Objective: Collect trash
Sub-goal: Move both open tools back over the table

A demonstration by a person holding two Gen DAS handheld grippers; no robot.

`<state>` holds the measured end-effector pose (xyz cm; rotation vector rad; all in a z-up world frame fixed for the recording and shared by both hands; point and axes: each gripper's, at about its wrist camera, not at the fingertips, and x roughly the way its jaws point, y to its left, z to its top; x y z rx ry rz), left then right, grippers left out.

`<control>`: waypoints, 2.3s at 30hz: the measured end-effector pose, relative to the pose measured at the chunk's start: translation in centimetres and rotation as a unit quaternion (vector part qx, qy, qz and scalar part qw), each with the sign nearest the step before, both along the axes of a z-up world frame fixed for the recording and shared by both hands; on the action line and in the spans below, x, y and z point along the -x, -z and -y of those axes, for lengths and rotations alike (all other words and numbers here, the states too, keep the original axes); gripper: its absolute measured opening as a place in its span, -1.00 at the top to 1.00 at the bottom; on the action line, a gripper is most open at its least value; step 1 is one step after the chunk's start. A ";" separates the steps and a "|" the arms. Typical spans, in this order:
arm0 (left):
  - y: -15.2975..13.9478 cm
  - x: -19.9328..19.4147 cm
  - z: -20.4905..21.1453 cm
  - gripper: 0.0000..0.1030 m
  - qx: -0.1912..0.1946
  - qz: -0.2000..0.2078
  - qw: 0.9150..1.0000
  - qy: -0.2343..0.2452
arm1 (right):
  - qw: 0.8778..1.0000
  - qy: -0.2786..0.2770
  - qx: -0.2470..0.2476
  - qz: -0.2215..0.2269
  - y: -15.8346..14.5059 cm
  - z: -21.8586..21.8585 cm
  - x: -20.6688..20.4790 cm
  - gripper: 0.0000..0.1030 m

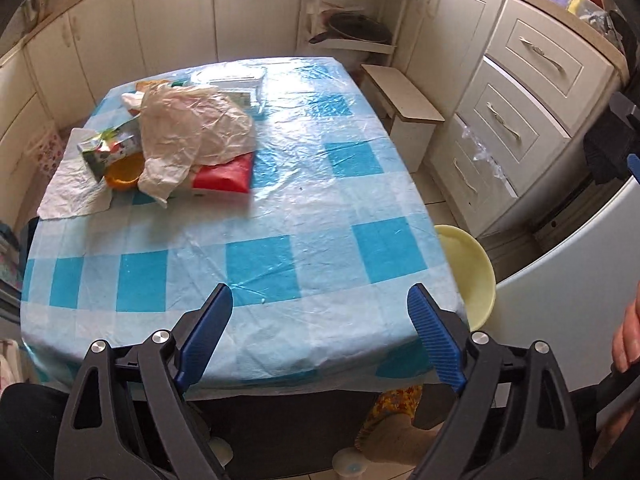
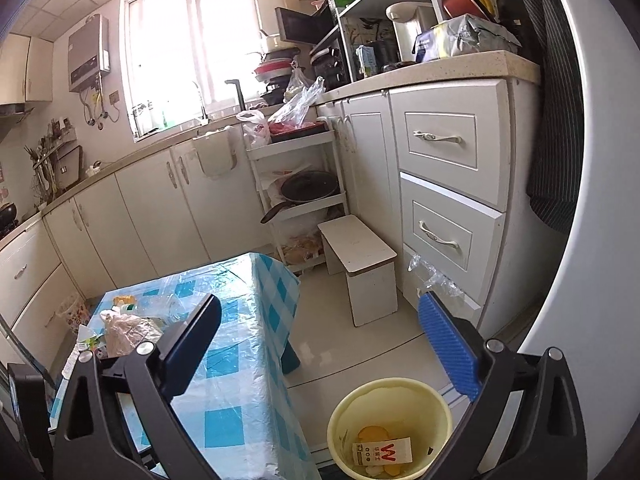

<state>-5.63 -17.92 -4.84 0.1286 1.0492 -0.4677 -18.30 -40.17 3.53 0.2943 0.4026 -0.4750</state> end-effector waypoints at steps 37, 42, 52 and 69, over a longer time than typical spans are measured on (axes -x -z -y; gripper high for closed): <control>1.1 -4.5 -10.2 -0.71 -0.014 0.005 0.995 -0.094 | 0.994 -0.090 0.030 -0.052 1.9 -7.6 -6.8 -0.85; -0.1 -7.8 -16.4 -0.71 -0.012 0.004 0.987 -0.160 | 0.989 -0.121 0.025 -0.077 3.2 -9.4 -8.8 -0.85; 1.8 -13.9 -22.1 -0.71 -0.026 -0.041 0.975 -0.215 | 0.977 -0.173 0.033 -0.123 5.7 -13.4 -12.1 -0.85; 1.9 -22.0 -11.5 -0.71 -0.143 0.063 0.987 -0.027 | 0.969 -0.200 0.024 -0.146 7.6 -15.3 -16.0 -0.85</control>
